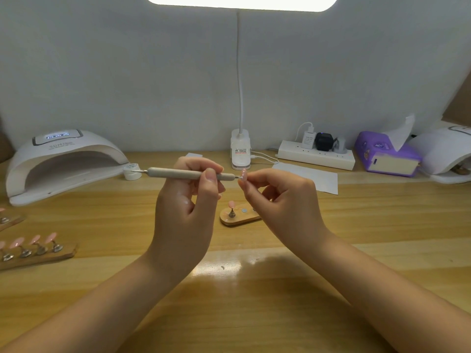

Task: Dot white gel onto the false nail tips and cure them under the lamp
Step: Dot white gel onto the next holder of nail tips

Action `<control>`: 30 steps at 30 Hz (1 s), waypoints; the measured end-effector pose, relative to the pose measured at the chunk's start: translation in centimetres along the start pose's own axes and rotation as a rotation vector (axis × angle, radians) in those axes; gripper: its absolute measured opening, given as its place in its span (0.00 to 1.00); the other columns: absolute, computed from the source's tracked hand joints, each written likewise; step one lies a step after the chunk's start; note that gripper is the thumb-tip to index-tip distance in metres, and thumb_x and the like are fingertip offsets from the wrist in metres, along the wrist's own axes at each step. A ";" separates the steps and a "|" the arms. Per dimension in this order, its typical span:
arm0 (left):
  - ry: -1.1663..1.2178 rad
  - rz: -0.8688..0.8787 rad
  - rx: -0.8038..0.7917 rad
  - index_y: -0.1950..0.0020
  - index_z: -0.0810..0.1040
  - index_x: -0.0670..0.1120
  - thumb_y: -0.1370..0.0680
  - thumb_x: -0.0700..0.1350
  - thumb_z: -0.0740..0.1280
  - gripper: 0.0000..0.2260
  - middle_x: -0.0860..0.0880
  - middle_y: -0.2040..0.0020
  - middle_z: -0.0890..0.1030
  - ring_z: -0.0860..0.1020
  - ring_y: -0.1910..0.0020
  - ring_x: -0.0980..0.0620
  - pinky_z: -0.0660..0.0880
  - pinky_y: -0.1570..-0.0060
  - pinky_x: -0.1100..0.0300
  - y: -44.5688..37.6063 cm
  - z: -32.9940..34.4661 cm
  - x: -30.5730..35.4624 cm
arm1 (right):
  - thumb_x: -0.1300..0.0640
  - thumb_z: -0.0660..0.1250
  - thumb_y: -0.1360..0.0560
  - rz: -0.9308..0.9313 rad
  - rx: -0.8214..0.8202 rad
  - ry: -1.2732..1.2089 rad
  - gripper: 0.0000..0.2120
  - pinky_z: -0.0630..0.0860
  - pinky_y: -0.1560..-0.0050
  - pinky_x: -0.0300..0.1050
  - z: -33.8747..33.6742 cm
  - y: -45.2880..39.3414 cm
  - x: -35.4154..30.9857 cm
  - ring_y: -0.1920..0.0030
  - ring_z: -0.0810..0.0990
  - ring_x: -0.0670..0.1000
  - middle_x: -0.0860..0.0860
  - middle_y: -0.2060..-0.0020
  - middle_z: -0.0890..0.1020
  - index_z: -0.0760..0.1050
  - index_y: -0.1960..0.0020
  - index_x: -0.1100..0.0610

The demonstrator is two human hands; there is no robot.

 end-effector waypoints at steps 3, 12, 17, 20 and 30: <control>0.001 0.001 0.001 0.53 0.74 0.56 0.22 0.52 0.59 0.05 0.55 0.62 0.79 0.78 0.61 0.54 0.76 0.60 0.62 0.1 0.0 0.0 | 0.54 0.69 0.25 -0.002 -0.001 0.005 0.06 0.76 0.67 0.38 0.0 0.0 0.0 0.67 0.79 0.46 0.40 0.66 0.80 0.83 0.51 0.55; 0.006 -0.013 0.007 0.53 0.75 0.56 0.23 0.52 0.59 0.05 0.54 0.62 0.80 0.79 0.62 0.55 0.76 0.60 0.61 0.1 -0.1 0.0 | 0.54 0.68 0.25 -0.013 -0.004 0.024 0.07 0.75 0.67 0.35 0.0 0.0 -0.1 0.66 0.78 0.45 0.39 0.65 0.79 0.83 0.51 0.55; 0.011 -0.016 0.016 0.54 0.75 0.56 0.23 0.52 0.60 0.05 0.55 0.62 0.80 0.79 0.62 0.55 0.77 0.60 0.60 0.1 -0.1 0.0 | 0.55 0.69 0.25 -0.012 -0.002 0.029 0.06 0.74 0.68 0.35 0.0 0.0 -0.1 0.68 0.78 0.45 0.39 0.65 0.80 0.83 0.51 0.55; 0.007 -0.013 0.013 0.54 0.75 0.56 0.23 0.52 0.60 0.05 0.55 0.62 0.79 0.78 0.62 0.55 0.77 0.60 0.59 0.2 0.0 0.1 | 0.55 0.69 0.25 -0.011 -0.002 0.027 0.06 0.75 0.68 0.37 0.0 0.0 -0.1 0.68 0.78 0.45 0.40 0.66 0.80 0.83 0.51 0.55; 0.050 0.003 0.040 0.53 0.75 0.53 0.22 0.50 0.59 0.05 0.52 0.61 0.79 0.78 0.63 0.56 0.75 0.61 0.64 0.1 -0.2 0.5 | 0.54 0.68 0.25 -0.008 -0.003 0.013 0.07 0.76 0.68 0.39 -0.1 0.1 -0.2 0.68 0.78 0.46 0.39 0.67 0.79 0.83 0.51 0.54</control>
Point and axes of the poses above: each hand's wrist, its own y-axis away from the middle knuckle, its own z-axis out of the palm, x = y × z, the point moved 5 cm from there along -y, towards the middle knuckle
